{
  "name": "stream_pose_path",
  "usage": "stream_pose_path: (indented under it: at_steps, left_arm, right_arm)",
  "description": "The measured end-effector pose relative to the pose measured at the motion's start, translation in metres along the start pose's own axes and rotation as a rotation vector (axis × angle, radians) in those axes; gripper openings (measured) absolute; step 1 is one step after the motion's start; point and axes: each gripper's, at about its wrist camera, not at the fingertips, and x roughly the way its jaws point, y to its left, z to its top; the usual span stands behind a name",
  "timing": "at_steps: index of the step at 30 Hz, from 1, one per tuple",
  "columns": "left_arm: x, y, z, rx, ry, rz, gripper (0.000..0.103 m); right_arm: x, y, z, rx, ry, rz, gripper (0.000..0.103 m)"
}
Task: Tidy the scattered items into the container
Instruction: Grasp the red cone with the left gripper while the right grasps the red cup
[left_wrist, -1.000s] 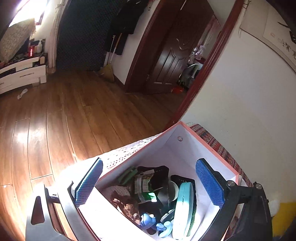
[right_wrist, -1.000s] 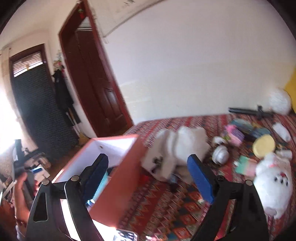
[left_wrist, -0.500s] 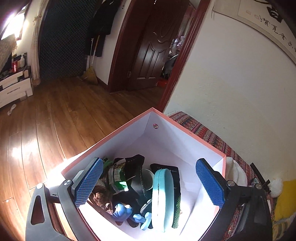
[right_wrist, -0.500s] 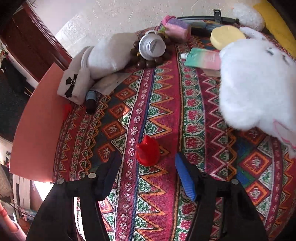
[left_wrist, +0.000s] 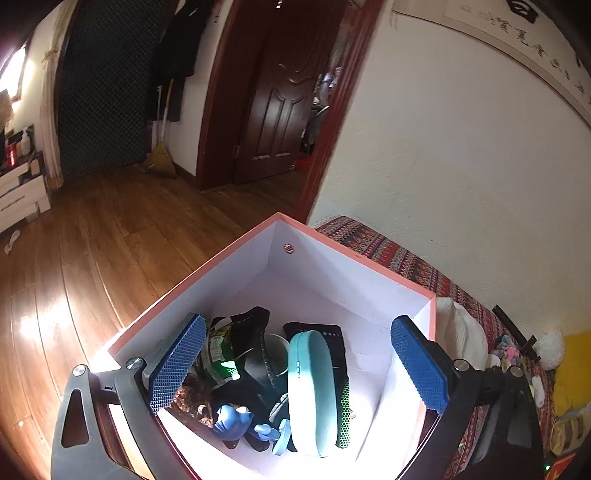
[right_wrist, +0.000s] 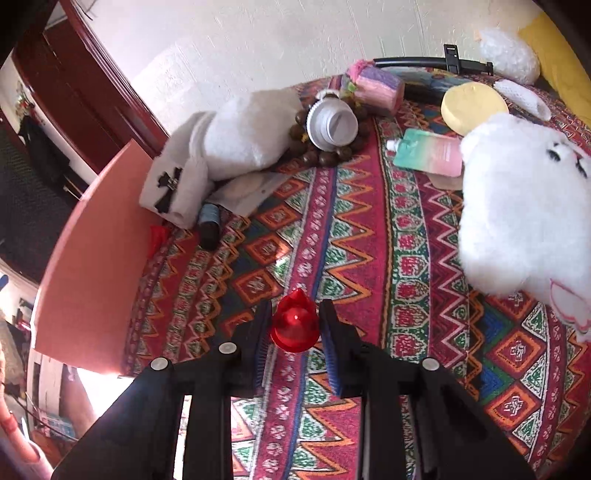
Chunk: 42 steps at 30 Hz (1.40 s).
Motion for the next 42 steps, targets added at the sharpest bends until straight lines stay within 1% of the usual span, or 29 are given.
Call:
stream_pose_path:
  at_steps: [2, 4, 6, 7, 8, 10, 13, 14, 16, 19, 21, 23, 27, 29, 31, 32, 34, 35, 36, 38, 39, 40, 41, 42]
  left_arm:
    - [-0.005, -0.025, -0.004, 0.095, -0.012, -0.041, 0.101]
    - [-0.009, -0.056, -0.013, 0.2, -0.005, -0.104, 0.101]
    - [-0.011, -0.094, -0.029, 0.327, 0.014, -0.183, 0.101]
    - [-0.01, -0.114, -0.038, 0.388, 0.021, -0.203, 0.101]
    - [-0.009, -0.133, -0.049, 0.446, 0.026, -0.202, 0.1]
    - [-0.003, -0.168, -0.074, 0.549, 0.04, -0.175, 0.1]
    - [0.018, -0.208, -0.111, 0.634, 0.084, -0.144, 0.1]
    - [0.028, -0.218, -0.123, 0.648, 0.105, -0.122, 0.1]
    - [0.05, -0.234, -0.146, 0.663, 0.13, -0.047, 0.1]
    - [0.081, -0.25, -0.178, 0.673, 0.137, 0.061, 0.1]
    - [0.102, -0.256, -0.189, 0.664, 0.139, 0.119, 0.098]
    - [0.12, -0.256, -0.192, 0.643, 0.151, 0.161, 0.096]
    - [0.153, -0.247, -0.179, 0.573, 0.181, 0.22, 0.092]
    - [0.172, -0.24, -0.174, 0.549, 0.211, 0.254, 0.091]
    - [0.19, -0.244, -0.179, 0.579, 0.235, 0.296, 0.091]
    - [0.199, -0.245, -0.181, 0.573, 0.257, 0.302, 0.092]
    - [0.204, -0.244, -0.178, 0.527, 0.249, 0.289, 0.096]
    - [0.208, -0.243, -0.176, 0.501, 0.273, 0.279, 0.095]
    - [0.21, -0.24, -0.173, 0.461, 0.313, 0.258, 0.093]
    - [0.21, -0.231, -0.168, 0.371, 0.401, 0.172, 0.073]
    - [0.205, -0.231, -0.169, 0.37, 0.421, 0.153, 0.07]
    - [0.197, -0.235, -0.172, 0.394, 0.431, 0.136, 0.057]
    - [0.186, -0.24, -0.179, 0.433, 0.441, 0.113, 0.041]
    - [0.174, -0.246, -0.187, 0.476, 0.45, 0.082, 0.032]
  right_arm:
    - [-0.007, 0.005, 0.007, 0.013, -0.025, 0.031, 0.025]
    - [-0.01, 0.012, 0.021, 0.015, -0.06, 0.053, 0.025]
    - [-0.014, 0.017, 0.035, 0.02, -0.097, 0.076, 0.025]
    - [-0.016, 0.017, 0.042, 0.029, -0.114, 0.088, 0.025]
    - [-0.019, 0.016, 0.049, 0.042, -0.133, 0.101, 0.025]
    - [-0.02, 0.014, 0.062, 0.07, -0.165, 0.121, 0.025]
    - [-0.017, 0.002, 0.072, 0.122, -0.184, 0.145, 0.025]
    - [-0.015, -0.003, 0.073, 0.139, -0.18, 0.15, 0.025]
    - [-0.013, -0.013, 0.073, 0.161, -0.166, 0.154, 0.025]
    - [-0.017, -0.027, 0.075, 0.171, -0.164, 0.149, 0.025]
    - [-0.02, -0.039, 0.077, 0.182, -0.174, 0.14, 0.025]
    - [-0.023, -0.05, 0.078, 0.205, -0.179, 0.143, 0.025]
    - [-0.022, -0.067, 0.08, 0.249, -0.177, 0.157, 0.025]
    - [-0.021, -0.069, 0.08, 0.258, -0.176, 0.165, 0.025]
    - [-0.02, -0.068, 0.081, 0.258, -0.174, 0.177, 0.025]
    - [-0.019, -0.065, 0.082, 0.253, -0.172, 0.183, 0.025]
    - [-0.018, -0.06, 0.082, 0.237, -0.167, 0.192, 0.025]
    - [-0.018, -0.058, 0.082, 0.232, -0.167, 0.194, 0.025]
    - [-0.017, -0.057, 0.082, 0.229, -0.168, 0.196, 0.025]
    - [-0.017, -0.057, 0.081, 0.233, -0.17, 0.196, 0.025]
    - [-0.017, -0.058, 0.081, 0.239, -0.172, 0.195, 0.025]
    - [-0.017, -0.06, 0.081, 0.246, -0.174, 0.196, 0.025]
    - [-0.017, -0.062, 0.081, 0.255, -0.176, 0.198, 0.025]
    - [-0.017, -0.063, 0.081, 0.264, -0.178, 0.199, 0.025]
